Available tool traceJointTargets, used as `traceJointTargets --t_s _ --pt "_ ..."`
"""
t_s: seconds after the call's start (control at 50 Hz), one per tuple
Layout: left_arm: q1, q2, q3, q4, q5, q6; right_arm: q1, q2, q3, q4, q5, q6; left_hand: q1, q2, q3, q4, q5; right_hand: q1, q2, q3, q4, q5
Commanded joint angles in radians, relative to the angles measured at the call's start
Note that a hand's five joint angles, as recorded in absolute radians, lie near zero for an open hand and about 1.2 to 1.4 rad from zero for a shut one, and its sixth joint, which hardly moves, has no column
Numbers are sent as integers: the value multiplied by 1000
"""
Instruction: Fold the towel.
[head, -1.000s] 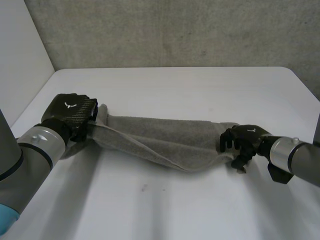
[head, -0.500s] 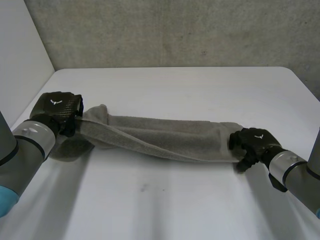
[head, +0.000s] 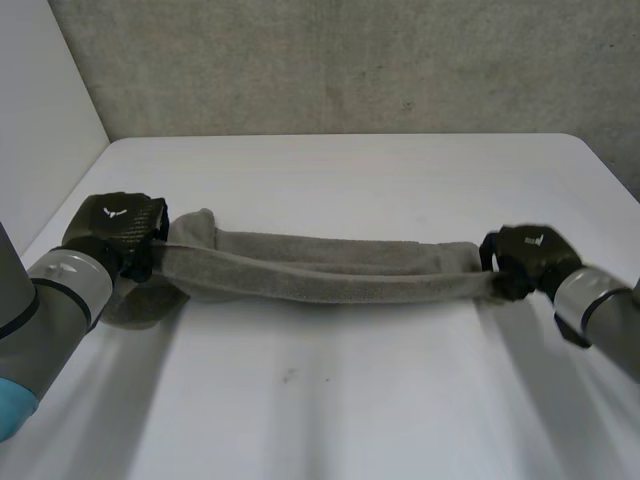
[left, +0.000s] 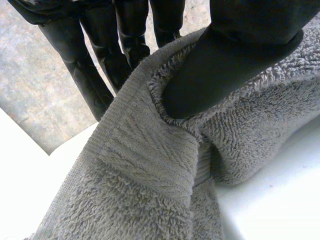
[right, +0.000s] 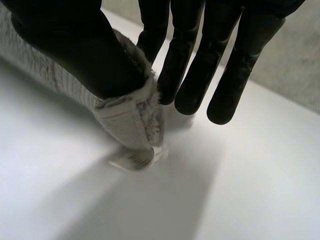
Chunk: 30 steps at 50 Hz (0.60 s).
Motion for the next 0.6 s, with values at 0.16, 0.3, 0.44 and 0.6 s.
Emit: traceJointTargets --t_s 0.16,0.3,0.44,0.6 --pt "-1 147 40 -261 60 82 -28 -219 -392 753 -110 -395 224 183 181 180 194 39 213 212 207 240" --pt "-7 120 16 -295 96 132 -12 -199 -379 849 -55 -497 224 183 181 180 194 39 213 212 207 240" --pt "-5 -73 39 -276 93 158 15 -26 -371 846 -29 -522 224 183 181 180 194 39 213 212 207 240" --pt "-8 -293 290 -238 88 235 74 143 -567 711 44 -470 224 183 181 180 194 39 213 212 207 240"
